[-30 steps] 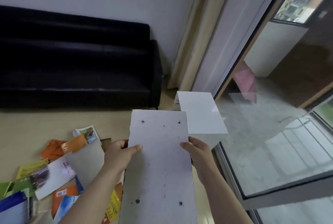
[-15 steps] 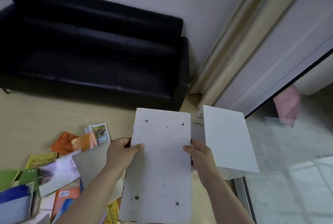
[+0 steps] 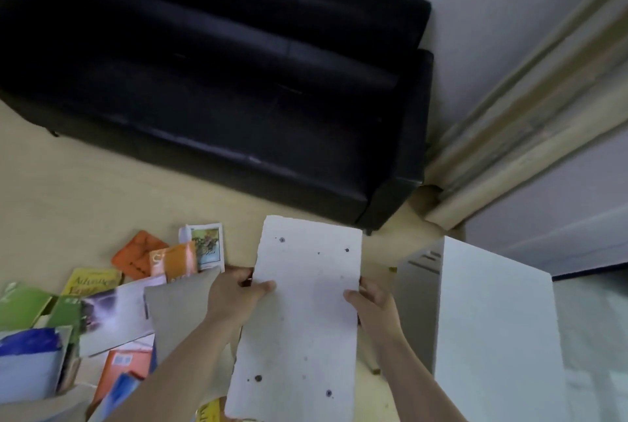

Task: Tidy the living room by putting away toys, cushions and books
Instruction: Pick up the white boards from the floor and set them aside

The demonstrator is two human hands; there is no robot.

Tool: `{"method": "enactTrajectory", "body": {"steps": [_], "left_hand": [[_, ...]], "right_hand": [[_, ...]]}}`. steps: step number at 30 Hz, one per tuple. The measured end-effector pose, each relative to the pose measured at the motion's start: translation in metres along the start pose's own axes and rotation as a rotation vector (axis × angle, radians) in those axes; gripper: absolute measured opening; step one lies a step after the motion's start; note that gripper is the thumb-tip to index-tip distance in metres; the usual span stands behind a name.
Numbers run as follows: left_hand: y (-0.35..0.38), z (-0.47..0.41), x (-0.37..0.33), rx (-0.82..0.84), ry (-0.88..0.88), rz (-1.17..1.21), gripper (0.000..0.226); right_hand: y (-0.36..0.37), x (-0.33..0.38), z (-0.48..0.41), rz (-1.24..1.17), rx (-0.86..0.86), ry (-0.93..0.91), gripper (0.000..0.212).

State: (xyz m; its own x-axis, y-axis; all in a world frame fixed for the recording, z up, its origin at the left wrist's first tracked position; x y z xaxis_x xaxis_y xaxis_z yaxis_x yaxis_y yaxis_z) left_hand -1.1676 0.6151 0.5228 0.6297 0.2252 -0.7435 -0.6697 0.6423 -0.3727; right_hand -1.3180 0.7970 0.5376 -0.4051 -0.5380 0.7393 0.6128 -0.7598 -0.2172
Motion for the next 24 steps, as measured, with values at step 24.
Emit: {"method": "enactTrajectory", "body": {"steps": [24], "left_hand": [[0.127,-0.322,0.179,0.036,-0.183,-0.219,0.01]], "right_hand": [[0.104,-0.168,-0.351,0.163,0.038,0.26,0.023]]}}
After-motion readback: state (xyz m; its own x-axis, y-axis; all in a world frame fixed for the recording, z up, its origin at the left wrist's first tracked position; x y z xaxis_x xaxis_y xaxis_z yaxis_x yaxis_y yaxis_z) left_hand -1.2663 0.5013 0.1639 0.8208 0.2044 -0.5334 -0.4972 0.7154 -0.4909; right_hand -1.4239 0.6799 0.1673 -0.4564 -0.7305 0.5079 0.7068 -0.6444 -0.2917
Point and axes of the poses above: each hand's wrist, its own z-axis away from the middle knuckle, its own y-axis out of the palm, x = y × z, the point moved 5 cm from there along -z, towards the middle knuckle, and after that the axes turned 1 degree about y, right-handed, at the moved point
